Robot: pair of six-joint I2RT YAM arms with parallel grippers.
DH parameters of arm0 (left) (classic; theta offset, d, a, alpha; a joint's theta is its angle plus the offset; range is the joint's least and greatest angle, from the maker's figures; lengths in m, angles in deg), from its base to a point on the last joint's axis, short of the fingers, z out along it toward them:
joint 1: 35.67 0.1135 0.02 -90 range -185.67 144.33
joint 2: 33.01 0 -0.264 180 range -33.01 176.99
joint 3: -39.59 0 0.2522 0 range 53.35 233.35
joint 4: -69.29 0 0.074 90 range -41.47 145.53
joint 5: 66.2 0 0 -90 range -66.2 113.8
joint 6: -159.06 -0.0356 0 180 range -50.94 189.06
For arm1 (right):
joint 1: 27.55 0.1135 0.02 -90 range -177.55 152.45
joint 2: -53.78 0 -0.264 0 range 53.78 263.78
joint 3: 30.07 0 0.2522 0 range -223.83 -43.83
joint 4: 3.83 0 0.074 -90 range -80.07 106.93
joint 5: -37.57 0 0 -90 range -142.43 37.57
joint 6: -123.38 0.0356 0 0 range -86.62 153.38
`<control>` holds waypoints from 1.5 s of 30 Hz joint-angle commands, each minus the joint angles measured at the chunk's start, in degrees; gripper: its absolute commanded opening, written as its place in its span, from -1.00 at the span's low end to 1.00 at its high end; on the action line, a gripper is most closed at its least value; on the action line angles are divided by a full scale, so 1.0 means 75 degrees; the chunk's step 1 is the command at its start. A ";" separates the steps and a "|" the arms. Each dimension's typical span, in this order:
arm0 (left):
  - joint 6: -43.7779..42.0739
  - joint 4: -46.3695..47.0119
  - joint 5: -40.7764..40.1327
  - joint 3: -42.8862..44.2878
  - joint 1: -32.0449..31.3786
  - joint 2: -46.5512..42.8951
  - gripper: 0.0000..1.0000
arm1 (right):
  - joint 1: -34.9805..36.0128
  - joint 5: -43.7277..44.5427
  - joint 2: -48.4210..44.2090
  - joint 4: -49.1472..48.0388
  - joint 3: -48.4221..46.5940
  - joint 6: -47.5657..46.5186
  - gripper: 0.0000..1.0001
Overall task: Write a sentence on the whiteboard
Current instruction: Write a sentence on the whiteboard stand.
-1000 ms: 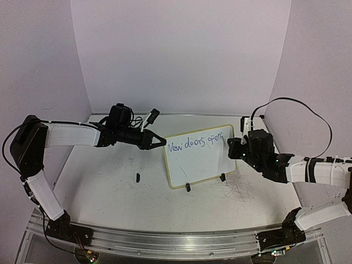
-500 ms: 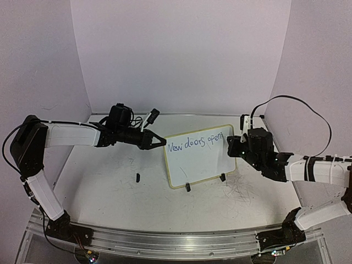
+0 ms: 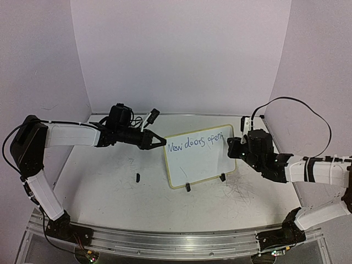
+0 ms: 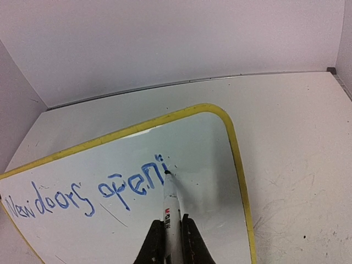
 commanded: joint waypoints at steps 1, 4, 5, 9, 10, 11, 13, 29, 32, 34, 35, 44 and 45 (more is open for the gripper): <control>-0.0315 -0.0513 -0.0015 -0.0031 -0.0114 -0.0135 -1.00 | -0.0046 0.0051 -0.0155 0.0223 0.0239 0.0210 -1.00; -0.0313 -0.0514 -0.0004 -0.0028 -0.0117 -0.0135 -1.00 | -0.0044 0.0049 -0.0202 0.0233 0.0306 0.0241 -1.00; -0.0316 -0.0515 -0.0004 -0.0026 -0.0120 -0.0137 -1.00 | -0.0044 0.0051 -0.0204 0.0232 0.0290 0.0223 -1.00; -0.0316 -0.0513 -0.0005 -0.0025 -0.0126 -0.0129 -1.00 | -0.0042 -0.0029 -0.0224 0.0138 0.0070 0.0084 -1.00; -0.0317 -0.0515 -0.0009 -0.0026 -0.0126 -0.0133 -1.00 | -0.0042 -0.0068 -0.0268 0.0115 -0.0001 0.0051 -1.00; -0.0317 -0.0514 -0.0021 -0.0026 -0.0126 -0.0132 -1.00 | -0.0042 -0.0123 -0.0340 0.0085 -0.0046 0.0030 -1.00; -0.0323 -0.0515 -0.0046 -0.0030 -0.0126 -0.0149 -1.00 | -0.0045 -0.0103 -0.0522 0.0051 -0.0051 0.0006 -1.00; -0.0338 -0.0525 -0.0051 -0.0038 -0.0130 -0.0146 -1.00 | -0.0044 0.0213 -0.0211 -0.0040 -0.0361 -0.0258 -1.00; -0.0332 -0.0525 -0.0040 -0.0037 -0.0126 -0.0135 -1.00 | -0.0042 0.0269 -0.0162 -0.0040 -0.0361 -0.0239 -1.00; -0.0333 -0.0525 -0.0039 -0.0037 -0.0126 -0.0131 -1.00 | -0.0052 0.0286 -0.0116 -0.0040 -0.0354 -0.0225 -1.00; -0.0335 -0.0525 -0.0039 -0.0041 -0.0126 -0.0126 -1.00 | -0.0046 0.0293 -0.0100 -0.0040 -0.0348 -0.0213 -1.00; -0.0334 -0.0525 -0.0039 -0.0041 -0.0126 -0.0133 -1.00 | -0.0042 0.0283 0.0017 0.0026 -0.0275 -0.0200 -1.00; -0.0337 -0.0525 -0.0039 -0.0041 -0.0126 -0.0134 -1.00 | -0.0043 0.0281 0.0002 0.0065 -0.0247 -0.0191 -1.00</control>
